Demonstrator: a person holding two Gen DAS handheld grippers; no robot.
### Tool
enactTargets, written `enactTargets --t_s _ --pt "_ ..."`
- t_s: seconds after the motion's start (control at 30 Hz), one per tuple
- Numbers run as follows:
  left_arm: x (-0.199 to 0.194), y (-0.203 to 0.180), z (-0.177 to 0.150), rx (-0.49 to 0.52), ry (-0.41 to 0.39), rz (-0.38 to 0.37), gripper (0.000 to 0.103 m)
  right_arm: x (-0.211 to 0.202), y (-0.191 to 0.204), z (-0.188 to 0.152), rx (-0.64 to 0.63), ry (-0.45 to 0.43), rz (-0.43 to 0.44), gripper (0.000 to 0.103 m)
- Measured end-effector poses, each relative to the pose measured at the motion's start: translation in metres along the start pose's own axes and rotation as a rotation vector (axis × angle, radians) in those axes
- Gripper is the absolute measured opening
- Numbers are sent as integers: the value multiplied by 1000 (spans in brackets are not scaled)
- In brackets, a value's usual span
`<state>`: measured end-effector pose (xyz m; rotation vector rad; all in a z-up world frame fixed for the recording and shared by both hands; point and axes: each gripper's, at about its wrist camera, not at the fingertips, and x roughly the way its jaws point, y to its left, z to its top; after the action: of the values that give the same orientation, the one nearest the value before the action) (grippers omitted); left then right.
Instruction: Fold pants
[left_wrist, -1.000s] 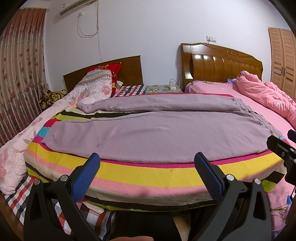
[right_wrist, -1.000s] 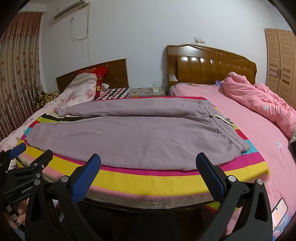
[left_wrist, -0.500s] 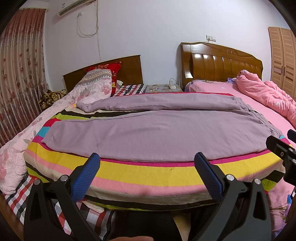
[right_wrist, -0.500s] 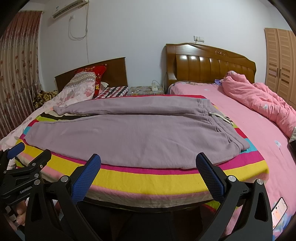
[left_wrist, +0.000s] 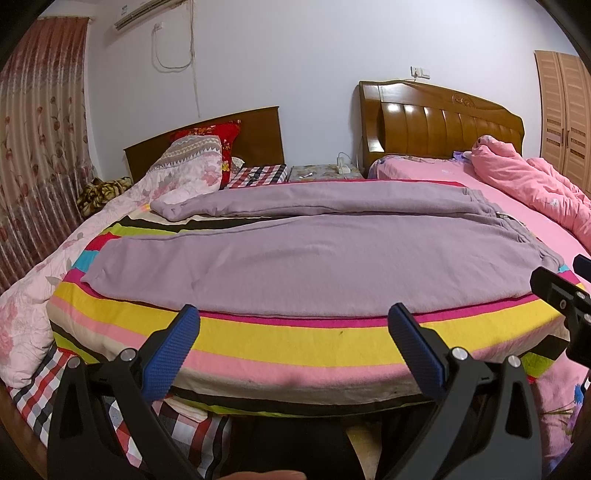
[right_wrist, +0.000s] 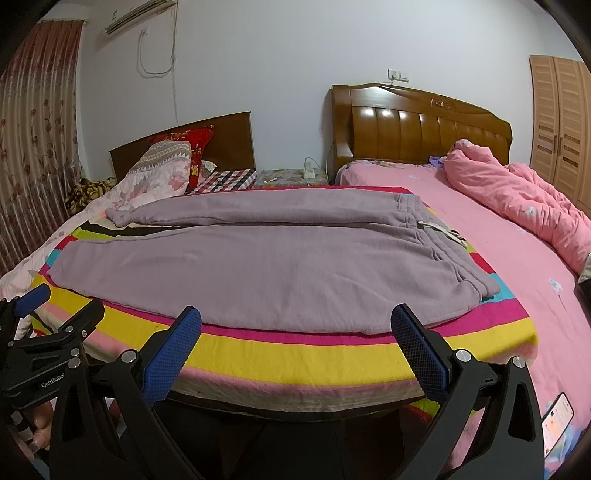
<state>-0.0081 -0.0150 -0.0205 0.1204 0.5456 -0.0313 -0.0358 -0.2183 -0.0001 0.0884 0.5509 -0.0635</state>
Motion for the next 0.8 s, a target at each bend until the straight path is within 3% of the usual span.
enactTargets --t_s 0.8 --pt "15 -3 -4 30 25 9 102 17 -2 -9 1 57 -8 99"
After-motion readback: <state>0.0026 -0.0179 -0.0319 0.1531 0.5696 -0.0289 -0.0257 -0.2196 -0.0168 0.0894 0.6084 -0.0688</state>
